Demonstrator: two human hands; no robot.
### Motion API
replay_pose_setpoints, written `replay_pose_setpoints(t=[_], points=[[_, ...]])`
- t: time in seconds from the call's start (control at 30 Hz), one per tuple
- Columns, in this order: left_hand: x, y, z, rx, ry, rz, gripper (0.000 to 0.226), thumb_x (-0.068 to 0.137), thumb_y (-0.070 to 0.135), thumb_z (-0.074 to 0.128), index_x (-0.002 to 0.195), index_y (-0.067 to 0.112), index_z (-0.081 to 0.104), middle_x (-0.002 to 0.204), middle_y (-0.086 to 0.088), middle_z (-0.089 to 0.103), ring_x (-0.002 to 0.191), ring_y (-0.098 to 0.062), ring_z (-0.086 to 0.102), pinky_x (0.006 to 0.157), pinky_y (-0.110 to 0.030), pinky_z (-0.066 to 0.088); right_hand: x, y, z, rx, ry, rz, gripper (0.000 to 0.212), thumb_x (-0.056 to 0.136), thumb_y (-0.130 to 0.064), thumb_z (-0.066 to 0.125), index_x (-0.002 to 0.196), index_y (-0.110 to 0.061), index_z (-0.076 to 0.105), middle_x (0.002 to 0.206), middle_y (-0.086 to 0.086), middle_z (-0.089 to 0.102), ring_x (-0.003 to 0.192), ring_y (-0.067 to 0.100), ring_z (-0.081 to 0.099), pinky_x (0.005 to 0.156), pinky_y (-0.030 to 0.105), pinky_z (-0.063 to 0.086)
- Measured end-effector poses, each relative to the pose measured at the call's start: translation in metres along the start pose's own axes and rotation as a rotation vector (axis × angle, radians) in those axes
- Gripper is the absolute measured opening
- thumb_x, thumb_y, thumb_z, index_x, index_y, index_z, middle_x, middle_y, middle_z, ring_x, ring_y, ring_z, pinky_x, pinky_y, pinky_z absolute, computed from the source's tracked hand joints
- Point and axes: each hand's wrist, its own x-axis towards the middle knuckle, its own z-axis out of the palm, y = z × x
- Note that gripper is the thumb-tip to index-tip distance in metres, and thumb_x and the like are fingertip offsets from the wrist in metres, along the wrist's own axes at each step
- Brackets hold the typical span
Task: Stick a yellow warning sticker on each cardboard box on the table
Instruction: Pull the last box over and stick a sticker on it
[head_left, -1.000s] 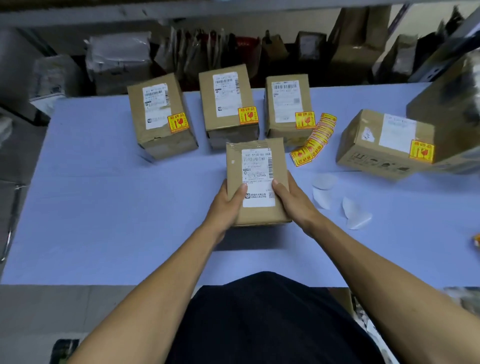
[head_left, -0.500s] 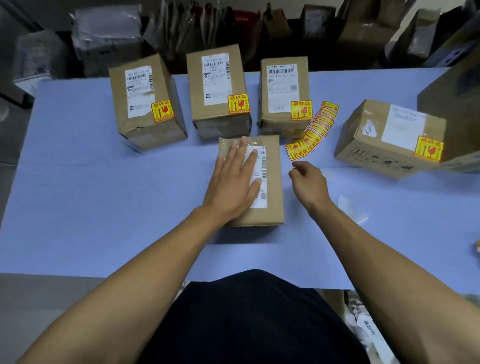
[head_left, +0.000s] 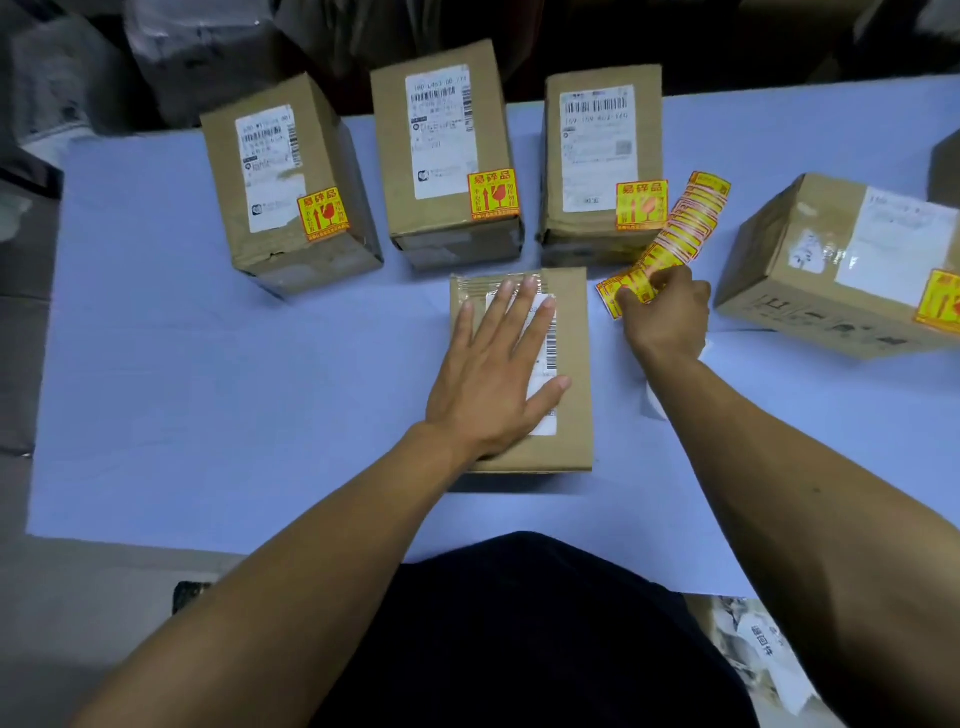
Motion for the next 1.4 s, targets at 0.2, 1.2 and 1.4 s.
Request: replay_pose_setpoints(t=[0.2,1.2,1.4], points=[[0.001,0.000,0.000,0.010,0.002,0.008,0.076,0.098,0.060,0.026,0.158,0.018,0.008,0.167,-0.006,0.001,0.154,-0.022,-0.006,0.123,-0.048,-0.003,0.007,-0.001,0.000,-0.029,-0.014,0.040,0.030,0.089,-0.030,0.070,0.108,-0.009,0.062,0.123,0.017,0.058,0.119,0.037,0.054,0.089,0.040,0.045],[-0.012,0.037,-0.073,-1.326,0.005,-0.398,0.023,0.093,0.022,0.068,0.110,0.007,0.072,0.102,-0.009,0.074,0.091,-0.017,0.069,0.089,-0.039,0.055,-0.113,-0.016,-0.082,0.817,-0.450,-0.149,0.018,0.093,0.002,0.061,0.091,-0.011,0.073,0.078,-0.001,0.073,0.067,0.009,0.070,0.065,0.023,0.058],[-0.027,0.043,-0.092,-1.568,-0.020,-0.449,0.008,0.094,0.009,0.064,0.094,0.012,0.071,0.076,-0.004,0.070,0.063,-0.009,0.066,0.058,-0.022,0.054,-0.134,-0.025,-0.088,0.898,-0.514,-0.137,0.008,0.093,-0.006,0.065,0.095,-0.010,0.072,0.087,0.010,0.074,0.079,0.021,0.073,0.073,0.030,0.061]])
